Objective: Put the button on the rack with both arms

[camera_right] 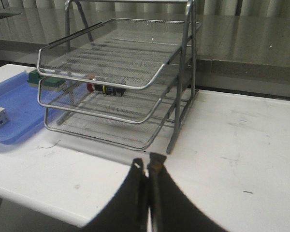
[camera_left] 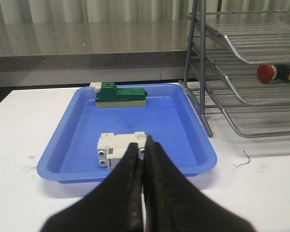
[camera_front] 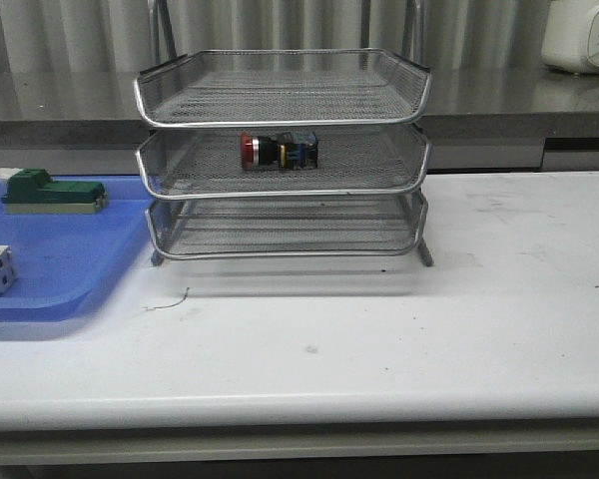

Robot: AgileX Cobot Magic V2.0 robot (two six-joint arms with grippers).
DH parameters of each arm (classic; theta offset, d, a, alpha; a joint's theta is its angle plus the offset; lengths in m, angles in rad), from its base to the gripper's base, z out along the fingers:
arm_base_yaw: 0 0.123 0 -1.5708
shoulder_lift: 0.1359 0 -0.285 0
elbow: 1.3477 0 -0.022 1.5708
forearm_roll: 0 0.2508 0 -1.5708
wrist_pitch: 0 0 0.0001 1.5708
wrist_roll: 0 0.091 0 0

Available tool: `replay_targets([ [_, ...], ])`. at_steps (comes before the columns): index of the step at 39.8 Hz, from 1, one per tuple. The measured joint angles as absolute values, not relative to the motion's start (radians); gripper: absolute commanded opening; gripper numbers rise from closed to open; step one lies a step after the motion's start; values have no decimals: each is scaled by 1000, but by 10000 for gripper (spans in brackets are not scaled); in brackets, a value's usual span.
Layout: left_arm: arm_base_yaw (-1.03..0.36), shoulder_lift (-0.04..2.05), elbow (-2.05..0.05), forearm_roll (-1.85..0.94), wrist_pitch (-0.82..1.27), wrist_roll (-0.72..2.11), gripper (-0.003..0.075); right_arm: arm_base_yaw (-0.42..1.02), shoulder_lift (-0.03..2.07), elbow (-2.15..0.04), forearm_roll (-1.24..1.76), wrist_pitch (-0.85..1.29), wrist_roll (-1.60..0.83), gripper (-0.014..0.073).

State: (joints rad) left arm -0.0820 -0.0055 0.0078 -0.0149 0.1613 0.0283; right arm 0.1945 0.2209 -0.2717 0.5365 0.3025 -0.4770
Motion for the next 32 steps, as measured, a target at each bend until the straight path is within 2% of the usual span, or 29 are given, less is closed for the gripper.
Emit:
replay_targets([
  [4, -82, -5, 8, -15, 161, 28, -19, 186, 214, -247, 460, 285, -436, -60],
  [16, -82, -5, 8, -17, 161, 28, -19, 37, 87, -109, 160, 245, -41, -60],
  [25, -82, -5, 8, -17, 161, 28, -19, 13, -5, 12, 121, 220, 0, -60],
  [32, -82, -5, 8, -17, 161, 28, -19, 13, -9, 28, 100, 211, 0, -60],
])
